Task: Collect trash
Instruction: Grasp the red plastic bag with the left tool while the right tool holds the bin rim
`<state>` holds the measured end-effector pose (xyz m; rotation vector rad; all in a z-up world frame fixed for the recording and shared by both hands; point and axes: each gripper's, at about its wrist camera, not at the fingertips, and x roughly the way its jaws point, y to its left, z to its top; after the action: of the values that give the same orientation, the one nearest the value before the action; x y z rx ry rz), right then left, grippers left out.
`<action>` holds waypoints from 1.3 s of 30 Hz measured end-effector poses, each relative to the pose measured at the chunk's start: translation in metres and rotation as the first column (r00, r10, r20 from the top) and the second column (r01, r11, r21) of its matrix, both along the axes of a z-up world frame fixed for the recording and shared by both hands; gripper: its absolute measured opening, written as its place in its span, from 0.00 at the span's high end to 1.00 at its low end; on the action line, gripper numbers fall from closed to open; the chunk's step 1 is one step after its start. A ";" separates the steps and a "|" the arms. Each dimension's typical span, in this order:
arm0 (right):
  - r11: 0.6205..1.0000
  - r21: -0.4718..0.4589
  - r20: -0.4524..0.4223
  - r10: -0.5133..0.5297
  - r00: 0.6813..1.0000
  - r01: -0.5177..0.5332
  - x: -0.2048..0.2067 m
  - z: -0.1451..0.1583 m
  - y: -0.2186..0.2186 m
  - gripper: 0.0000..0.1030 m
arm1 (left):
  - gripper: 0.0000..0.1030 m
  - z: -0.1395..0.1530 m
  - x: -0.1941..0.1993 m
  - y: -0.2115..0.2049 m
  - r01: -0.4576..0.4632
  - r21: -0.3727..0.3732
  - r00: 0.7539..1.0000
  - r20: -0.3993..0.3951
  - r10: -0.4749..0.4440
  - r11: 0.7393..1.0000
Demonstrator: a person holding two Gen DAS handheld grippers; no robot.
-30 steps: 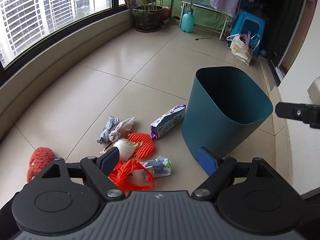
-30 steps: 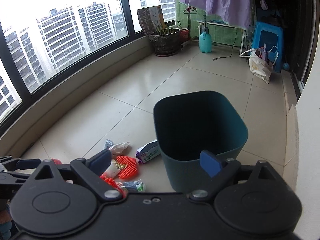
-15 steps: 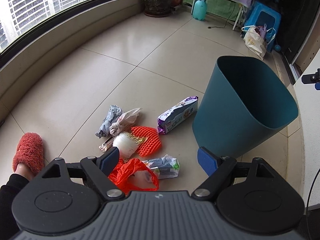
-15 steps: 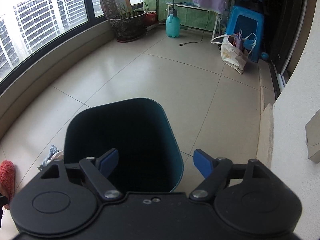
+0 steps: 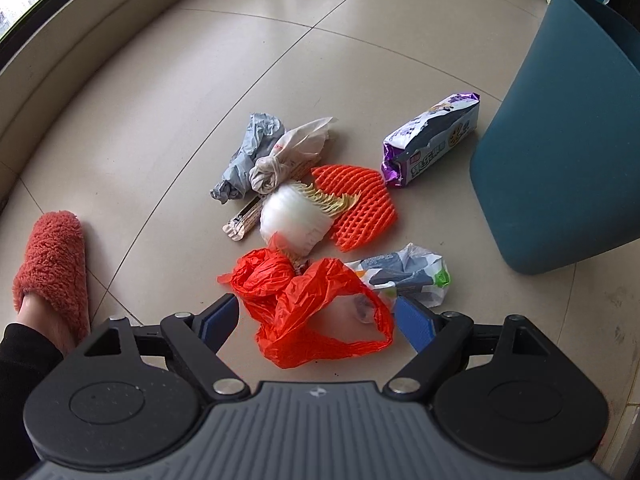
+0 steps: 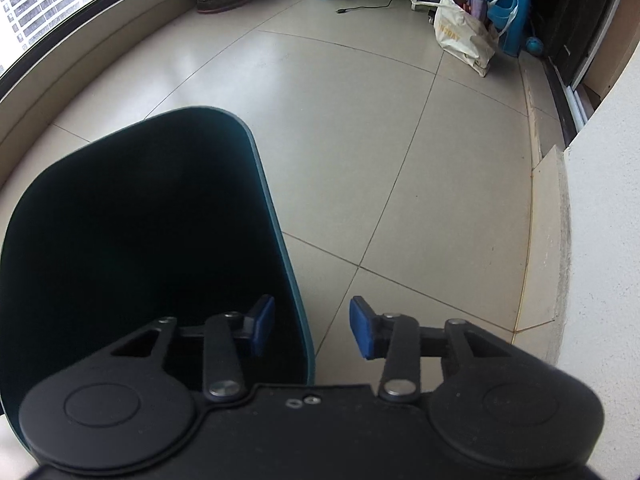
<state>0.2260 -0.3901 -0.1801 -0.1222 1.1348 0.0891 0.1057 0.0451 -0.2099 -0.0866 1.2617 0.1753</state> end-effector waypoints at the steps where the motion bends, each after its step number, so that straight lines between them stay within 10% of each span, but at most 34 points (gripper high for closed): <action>1: 1.000 0.000 -0.009 -0.003 1.000 0.003 -0.001 -0.002 0.001 0.75 | 0.17 -0.008 0.002 0.006 -0.010 -0.010 1.000 -0.022 0.010 1.000; 6: 0.999 -0.044 -0.008 0.002 1.000 -0.002 -0.012 -0.005 0.009 0.92 | 0.17 -0.038 0.016 0.037 -0.106 -0.079 0.988 -0.118 0.096 0.991; 25: 1.000 0.003 0.014 0.021 1.000 -0.021 -0.073 0.002 0.013 0.95 | 0.18 -0.156 0.055 0.099 -0.417 -0.156 0.875 -0.336 0.348 0.896; 29: 1.000 0.005 0.024 0.025 0.999 -0.025 -0.077 0.004 0.012 0.95 | 0.39 -0.159 0.052 0.099 -0.425 -0.141 0.867 -0.348 0.357 0.894; 39: 0.998 0.003 0.049 0.055 0.997 -0.055 -0.089 0.001 0.014 0.95 | 0.42 -0.102 0.026 0.085 -0.401 -0.088 0.887 -0.284 0.363 0.912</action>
<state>0.1373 -0.3764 -0.1787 -0.1515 1.0823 0.1370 0.1314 0.1298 -0.3123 -0.4541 1.5127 0.4500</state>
